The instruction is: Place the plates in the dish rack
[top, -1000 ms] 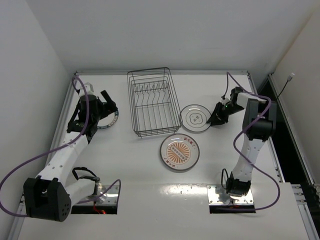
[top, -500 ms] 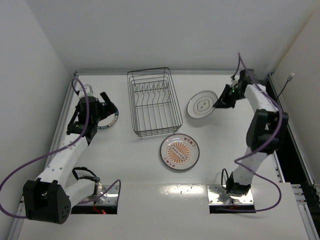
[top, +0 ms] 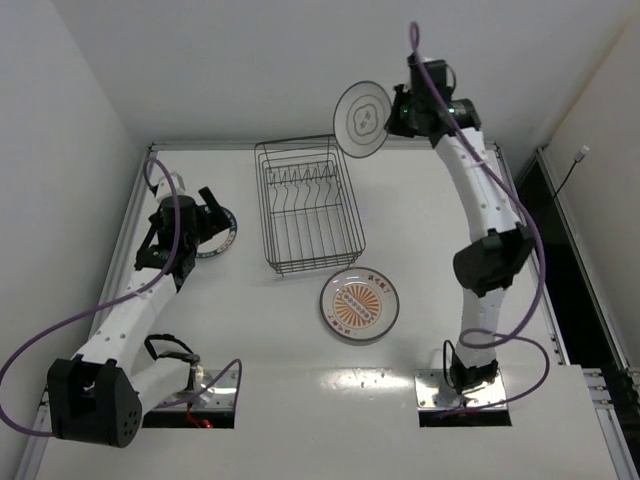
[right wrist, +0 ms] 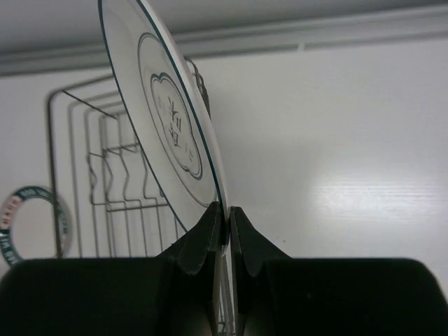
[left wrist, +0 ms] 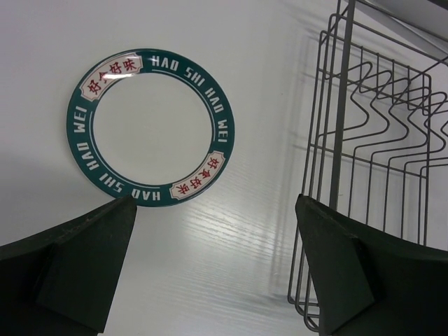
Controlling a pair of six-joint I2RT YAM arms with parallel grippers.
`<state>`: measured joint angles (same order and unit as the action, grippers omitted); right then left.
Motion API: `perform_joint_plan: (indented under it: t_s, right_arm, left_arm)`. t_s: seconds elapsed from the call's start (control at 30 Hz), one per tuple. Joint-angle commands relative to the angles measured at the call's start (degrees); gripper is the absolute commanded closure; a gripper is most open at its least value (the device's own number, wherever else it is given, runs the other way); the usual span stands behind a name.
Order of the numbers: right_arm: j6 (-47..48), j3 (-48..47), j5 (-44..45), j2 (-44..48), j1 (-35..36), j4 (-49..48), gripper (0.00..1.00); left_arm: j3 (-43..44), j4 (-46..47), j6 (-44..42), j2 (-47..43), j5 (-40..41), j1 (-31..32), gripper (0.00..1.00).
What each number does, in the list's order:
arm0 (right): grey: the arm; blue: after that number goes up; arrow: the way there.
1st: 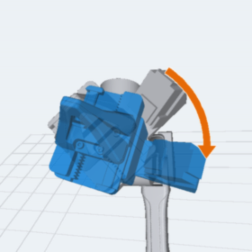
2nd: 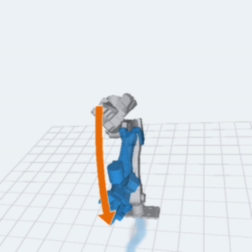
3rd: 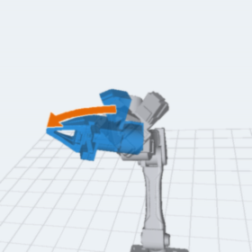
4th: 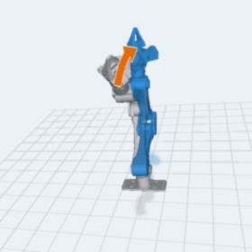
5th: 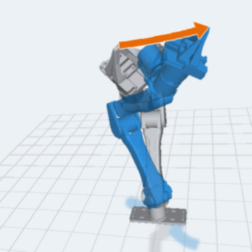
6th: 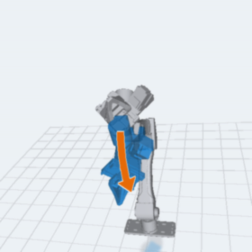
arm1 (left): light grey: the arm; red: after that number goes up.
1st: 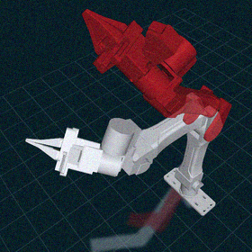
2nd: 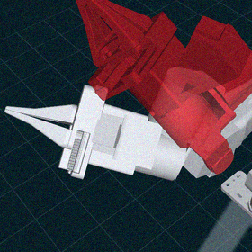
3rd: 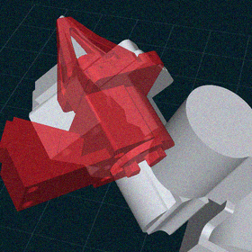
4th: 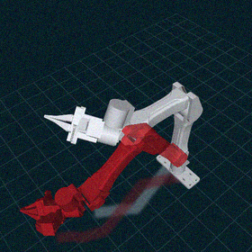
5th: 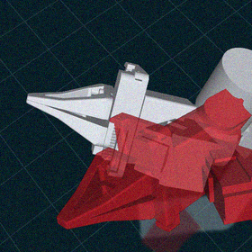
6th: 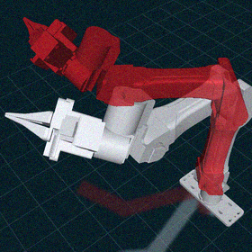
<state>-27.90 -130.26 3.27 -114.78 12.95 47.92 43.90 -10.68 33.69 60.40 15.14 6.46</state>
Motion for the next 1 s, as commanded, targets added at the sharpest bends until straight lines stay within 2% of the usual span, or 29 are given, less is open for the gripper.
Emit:
perform_joint_plan:
  t_s: [0.0,0.3,0.47,0.53,0.77,0.97]
  right_arm:
    - [0.2,-2.7,8.9,-5.4,3.3,2.9,1.0]
    - [0.2,-2.6,11.8,-12.5,7.0,0.9,1.0]
    - [1.4,-4.9,17.6,-15.6,9.6,0.9,1.0]
    - [2.1,-5.6,21.8,-16.2,11.7,0.9,1.0]
    - [3.4,-8.0,28.2,-17.2,14.6,3.8,1.0]
    - [2.3,-9.4,29.4,-15.5,14.6,4.4,1.0]
  left_arm:
    - [0.5,1.5,-0.3,0.3,2.3,0.4,0.03]
    - [1.5,0.9,-2.7,1.4,4.8,1.0,0.03]
    - [2.8,0.9,-5.5,2.6,4.8,1.5,0.02]
    - [2.8,0.9,-5.5,2.6,5.4,1.5,0.02]
    - [2.2,0.4,-6.0,2.0,6.6,1.5,0.01]
    - [2.9,0.4,-6.5,2.0,7.6,1.5,0.01]
